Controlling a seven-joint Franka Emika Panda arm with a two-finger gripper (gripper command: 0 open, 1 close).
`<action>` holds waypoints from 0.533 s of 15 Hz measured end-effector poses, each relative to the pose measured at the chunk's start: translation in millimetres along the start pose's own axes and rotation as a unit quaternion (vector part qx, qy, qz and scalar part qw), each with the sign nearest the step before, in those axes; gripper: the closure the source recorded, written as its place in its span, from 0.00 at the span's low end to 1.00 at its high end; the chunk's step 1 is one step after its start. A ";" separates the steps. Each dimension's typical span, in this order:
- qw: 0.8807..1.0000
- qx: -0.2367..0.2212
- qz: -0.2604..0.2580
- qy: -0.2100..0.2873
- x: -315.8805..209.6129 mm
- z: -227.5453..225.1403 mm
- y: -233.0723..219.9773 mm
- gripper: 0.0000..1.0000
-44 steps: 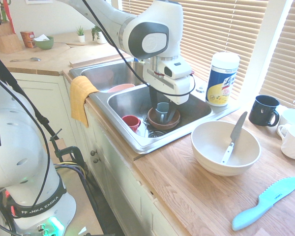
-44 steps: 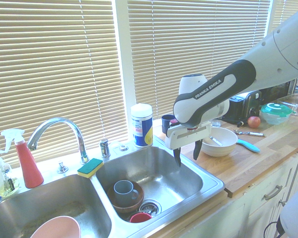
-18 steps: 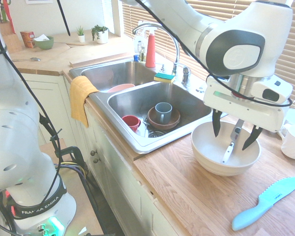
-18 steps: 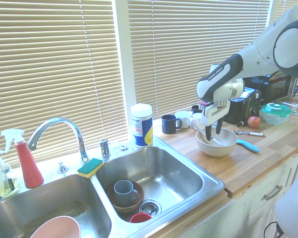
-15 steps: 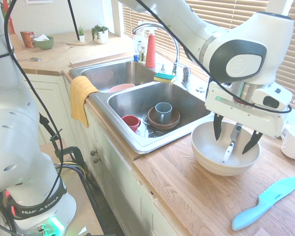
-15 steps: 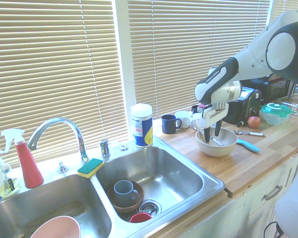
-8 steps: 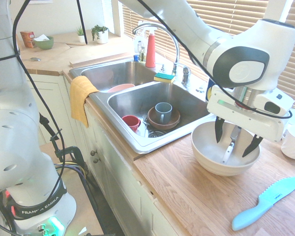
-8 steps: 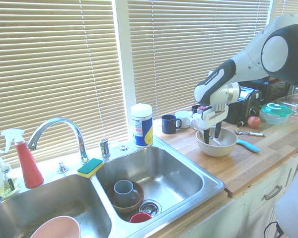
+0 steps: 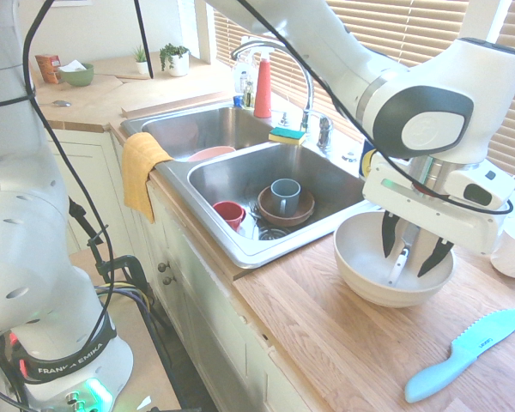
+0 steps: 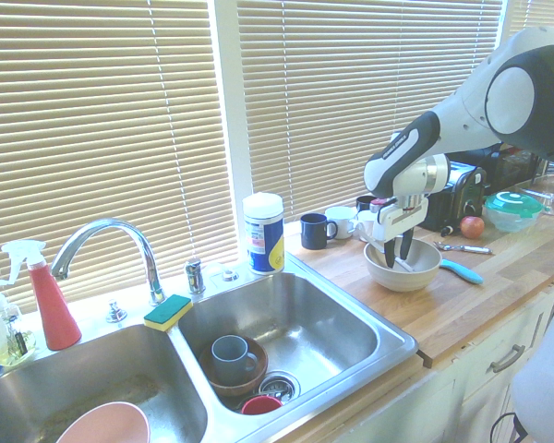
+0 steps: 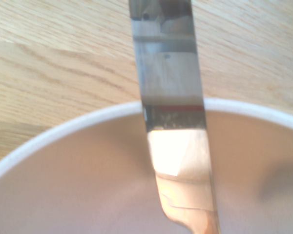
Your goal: Put the knife into the sink
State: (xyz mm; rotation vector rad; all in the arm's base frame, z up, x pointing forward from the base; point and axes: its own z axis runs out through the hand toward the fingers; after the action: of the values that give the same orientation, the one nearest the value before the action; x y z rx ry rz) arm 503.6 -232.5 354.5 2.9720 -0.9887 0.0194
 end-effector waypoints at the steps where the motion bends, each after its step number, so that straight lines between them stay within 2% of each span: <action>1: 1.000 0.000 0.002 -0.002 -1.3 3.0 2.3 1.00; 8: 1.000 -0.002 0.003 -0.007 -5.5 10.2 5.2 1.00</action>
State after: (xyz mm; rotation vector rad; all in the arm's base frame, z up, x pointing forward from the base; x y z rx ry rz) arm 496.2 -233.4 344.2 2.9700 -0.9995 -0.0035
